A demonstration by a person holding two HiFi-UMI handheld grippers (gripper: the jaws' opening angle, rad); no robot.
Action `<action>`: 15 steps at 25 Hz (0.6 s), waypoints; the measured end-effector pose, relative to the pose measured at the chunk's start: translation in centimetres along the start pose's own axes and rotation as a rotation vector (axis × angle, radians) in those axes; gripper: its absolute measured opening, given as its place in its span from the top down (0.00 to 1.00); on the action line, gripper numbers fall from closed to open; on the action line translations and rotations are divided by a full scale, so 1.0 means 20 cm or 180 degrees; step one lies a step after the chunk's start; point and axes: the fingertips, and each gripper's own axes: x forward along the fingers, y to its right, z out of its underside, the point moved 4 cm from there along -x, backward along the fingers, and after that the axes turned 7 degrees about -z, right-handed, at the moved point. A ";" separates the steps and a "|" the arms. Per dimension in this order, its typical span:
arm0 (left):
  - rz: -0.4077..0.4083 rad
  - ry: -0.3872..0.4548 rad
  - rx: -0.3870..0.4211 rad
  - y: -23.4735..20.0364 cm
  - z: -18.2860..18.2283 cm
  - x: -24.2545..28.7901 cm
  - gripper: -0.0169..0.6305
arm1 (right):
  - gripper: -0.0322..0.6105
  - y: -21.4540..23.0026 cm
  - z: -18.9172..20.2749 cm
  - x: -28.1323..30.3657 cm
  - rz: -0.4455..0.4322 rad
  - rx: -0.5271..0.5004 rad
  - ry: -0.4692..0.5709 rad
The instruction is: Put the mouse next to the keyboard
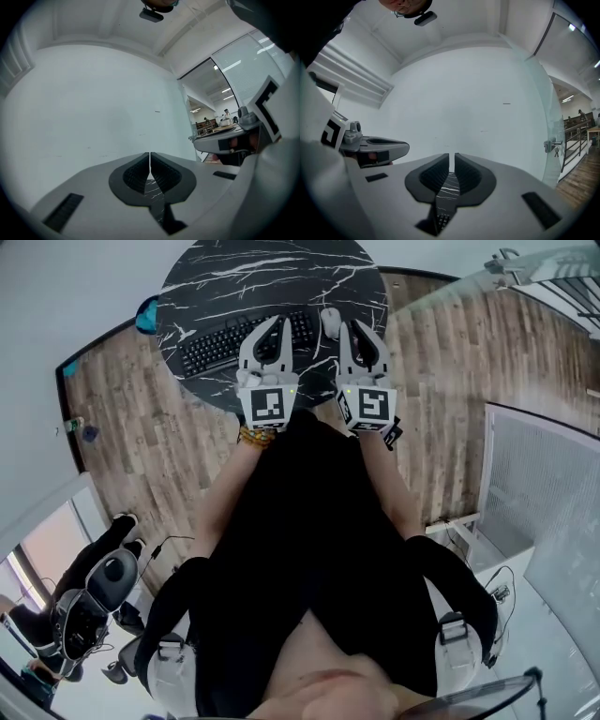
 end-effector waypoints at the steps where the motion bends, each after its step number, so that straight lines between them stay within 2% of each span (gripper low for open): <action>1: -0.0021 -0.0006 0.0002 0.00 0.00 0.00 0.94 | 0.87 -0.01 0.00 0.00 -0.0001 0.0004 -0.0005; 10: -0.0056 -0.0015 -0.0039 0.00 0.02 -0.02 0.94 | 0.88 -0.09 0.00 0.01 -0.0019 -0.0032 0.0054; 15: -0.0071 -0.0033 -0.0029 -0.01 0.03 -0.03 0.94 | 0.88 -0.15 -0.02 0.01 -0.0112 -0.0205 0.0103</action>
